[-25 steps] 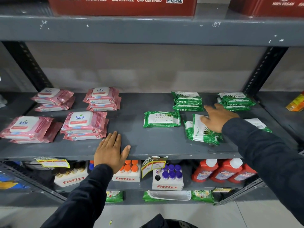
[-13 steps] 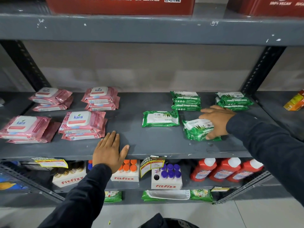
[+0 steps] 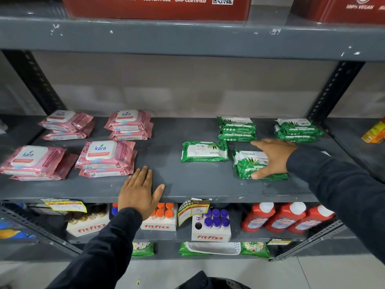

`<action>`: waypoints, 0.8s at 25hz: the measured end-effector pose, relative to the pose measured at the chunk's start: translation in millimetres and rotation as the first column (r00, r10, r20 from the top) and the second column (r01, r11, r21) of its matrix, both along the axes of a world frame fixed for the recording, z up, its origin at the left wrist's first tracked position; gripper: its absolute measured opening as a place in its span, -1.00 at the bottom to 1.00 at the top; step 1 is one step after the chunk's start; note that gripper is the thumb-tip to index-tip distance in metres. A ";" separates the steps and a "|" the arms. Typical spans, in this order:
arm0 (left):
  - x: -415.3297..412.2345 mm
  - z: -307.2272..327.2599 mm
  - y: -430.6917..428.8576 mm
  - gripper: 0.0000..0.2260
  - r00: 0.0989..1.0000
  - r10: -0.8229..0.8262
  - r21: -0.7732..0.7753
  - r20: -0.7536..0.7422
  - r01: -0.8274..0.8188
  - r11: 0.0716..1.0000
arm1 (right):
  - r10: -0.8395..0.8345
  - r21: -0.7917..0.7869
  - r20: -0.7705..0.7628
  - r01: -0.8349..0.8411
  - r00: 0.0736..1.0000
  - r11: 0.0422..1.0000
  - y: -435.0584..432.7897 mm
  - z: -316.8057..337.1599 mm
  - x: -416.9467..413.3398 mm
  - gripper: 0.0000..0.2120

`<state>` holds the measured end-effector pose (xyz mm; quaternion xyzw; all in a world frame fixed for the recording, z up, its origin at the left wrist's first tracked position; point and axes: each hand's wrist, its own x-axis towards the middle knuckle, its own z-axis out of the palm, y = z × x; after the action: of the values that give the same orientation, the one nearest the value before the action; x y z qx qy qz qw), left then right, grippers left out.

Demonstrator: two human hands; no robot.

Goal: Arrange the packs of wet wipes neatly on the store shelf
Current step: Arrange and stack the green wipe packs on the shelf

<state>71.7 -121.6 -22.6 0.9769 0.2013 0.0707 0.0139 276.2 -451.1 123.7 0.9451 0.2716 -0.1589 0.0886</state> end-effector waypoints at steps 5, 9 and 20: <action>-0.5 1.3 0.3 -0.28 1.000 -0.008 0.004 -0.001 0.008 1.000 | 0.135 0.174 0.054 -0.143 0.989 0.974 57.7 1.9 3.5 -0.11; -0.2 4.0 0.8 -0.29 1.000 -0.018 -0.005 0.000 0.018 1.000 | 0.233 0.092 0.069 -0.239 0.970 0.967 117.7 -20.1 8.0 -0.18; -0.2 5.6 1.1 -0.29 0.999 -0.044 -0.021 -0.004 0.043 0.999 | 0.127 0.123 -0.034 -0.122 0.991 0.985 155.3 -42.9 12.3 -0.08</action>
<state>71.5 -120.5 -17.0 0.9810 0.1808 0.0661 0.0252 288.5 -295.8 80.8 0.9264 0.3409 -0.1562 0.0354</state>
